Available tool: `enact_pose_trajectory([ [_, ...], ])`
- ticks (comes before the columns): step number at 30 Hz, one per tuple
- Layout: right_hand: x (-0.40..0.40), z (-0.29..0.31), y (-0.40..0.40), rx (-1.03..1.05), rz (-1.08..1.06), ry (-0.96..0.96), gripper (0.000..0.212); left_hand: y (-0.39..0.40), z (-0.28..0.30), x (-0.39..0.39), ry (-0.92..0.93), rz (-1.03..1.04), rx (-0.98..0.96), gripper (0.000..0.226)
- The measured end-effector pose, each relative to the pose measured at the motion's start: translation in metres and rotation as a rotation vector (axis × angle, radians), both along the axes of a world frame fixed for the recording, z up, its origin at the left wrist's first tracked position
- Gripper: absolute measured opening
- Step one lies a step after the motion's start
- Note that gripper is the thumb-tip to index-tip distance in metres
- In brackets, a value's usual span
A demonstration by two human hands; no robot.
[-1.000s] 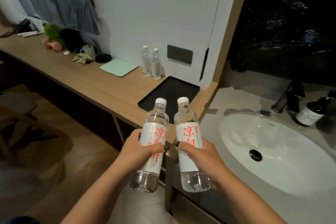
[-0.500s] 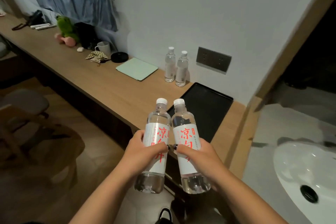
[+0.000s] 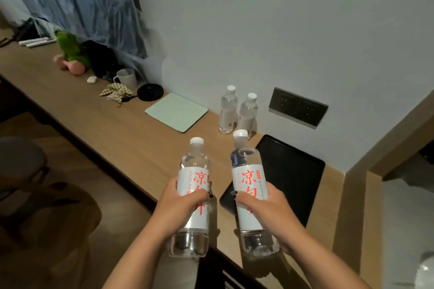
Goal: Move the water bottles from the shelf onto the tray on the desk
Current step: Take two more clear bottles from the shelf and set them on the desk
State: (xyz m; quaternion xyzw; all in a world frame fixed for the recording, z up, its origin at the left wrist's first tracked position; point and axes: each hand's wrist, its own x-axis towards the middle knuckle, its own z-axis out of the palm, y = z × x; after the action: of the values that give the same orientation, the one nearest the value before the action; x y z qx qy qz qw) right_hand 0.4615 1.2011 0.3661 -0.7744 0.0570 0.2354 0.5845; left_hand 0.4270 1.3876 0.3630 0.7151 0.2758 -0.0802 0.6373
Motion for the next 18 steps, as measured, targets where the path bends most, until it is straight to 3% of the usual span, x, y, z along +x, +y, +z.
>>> enact_pose_trajectory([
  [7, 0.043, -0.008, 0.008, 0.011, -0.201, -0.027, 0.029, 0.037, -0.009, 0.089, -0.079, -0.049, -0.01, 0.057],
  [11, 0.073, -0.016, 0.027, 0.129, -0.395, 0.063, 0.032, 0.058, -0.015, 0.148, -0.15, -0.12, 0.011, 0.042],
  [18, 0.129, -0.034, 0.084, 0.11, -0.761, 0.111, 0.031, 0.094, -0.029, 0.229, -0.196, -0.308, 0.109, 0.058],
])
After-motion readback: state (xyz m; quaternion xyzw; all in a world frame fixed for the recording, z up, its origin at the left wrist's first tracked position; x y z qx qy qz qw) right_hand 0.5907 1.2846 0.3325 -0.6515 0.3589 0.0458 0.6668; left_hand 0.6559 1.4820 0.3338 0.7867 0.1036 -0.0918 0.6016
